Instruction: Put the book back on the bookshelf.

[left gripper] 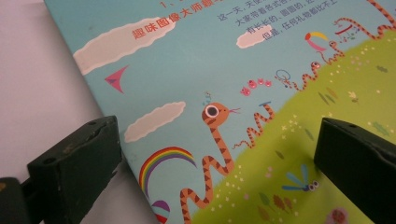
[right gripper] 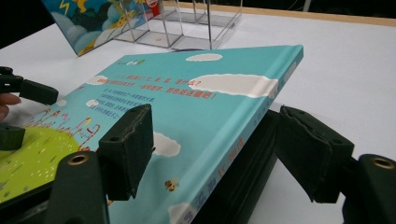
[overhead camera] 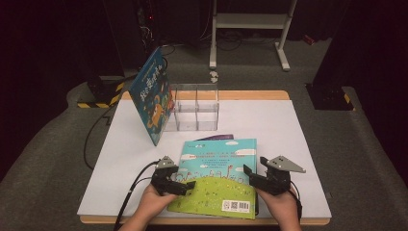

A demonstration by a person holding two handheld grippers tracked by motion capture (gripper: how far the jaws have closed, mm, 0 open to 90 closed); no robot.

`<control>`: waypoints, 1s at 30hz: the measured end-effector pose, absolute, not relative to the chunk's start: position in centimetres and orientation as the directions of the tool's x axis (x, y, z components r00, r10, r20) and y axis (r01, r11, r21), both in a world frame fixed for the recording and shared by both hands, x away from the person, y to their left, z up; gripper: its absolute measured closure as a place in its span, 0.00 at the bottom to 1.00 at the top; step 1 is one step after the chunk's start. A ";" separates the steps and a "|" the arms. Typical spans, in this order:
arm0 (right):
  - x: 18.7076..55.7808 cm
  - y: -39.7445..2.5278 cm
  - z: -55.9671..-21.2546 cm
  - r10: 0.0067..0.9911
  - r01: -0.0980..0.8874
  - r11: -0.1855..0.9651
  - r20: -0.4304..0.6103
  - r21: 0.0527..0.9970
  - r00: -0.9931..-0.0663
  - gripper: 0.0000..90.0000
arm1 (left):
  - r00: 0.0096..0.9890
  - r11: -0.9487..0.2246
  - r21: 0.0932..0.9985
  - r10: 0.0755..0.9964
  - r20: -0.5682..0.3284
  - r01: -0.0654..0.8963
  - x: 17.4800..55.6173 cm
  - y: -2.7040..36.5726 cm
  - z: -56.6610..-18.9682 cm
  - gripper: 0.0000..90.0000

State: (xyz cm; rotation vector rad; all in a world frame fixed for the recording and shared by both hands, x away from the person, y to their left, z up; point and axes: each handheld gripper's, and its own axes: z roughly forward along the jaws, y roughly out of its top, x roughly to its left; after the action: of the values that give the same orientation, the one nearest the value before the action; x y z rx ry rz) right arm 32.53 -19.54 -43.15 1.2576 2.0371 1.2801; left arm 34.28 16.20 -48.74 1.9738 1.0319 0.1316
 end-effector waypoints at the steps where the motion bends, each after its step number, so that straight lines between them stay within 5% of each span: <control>1: 32.5 -19.6 -43.1 0.860 0.470 0.163 0.108 0.867 -0.498 0.31 | 0.650 -0.268 0.743 0.706 -0.281 0.613 34.3 16.1 -48.7 0.01; 30: 32.0 -19.8 -44.8 0.875 0.537 0.168 0.126 0.827 -0.467 0.30 | 0.643 -0.147 0.812 0.695 -0.322 0.565 33.5 17.5 -49.2 0.11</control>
State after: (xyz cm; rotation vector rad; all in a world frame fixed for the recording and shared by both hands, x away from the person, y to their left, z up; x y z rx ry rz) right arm 32.02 -19.83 -44.76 1.3391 2.0708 1.2146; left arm 33.52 17.48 -49.24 1.8225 1.0091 0.1566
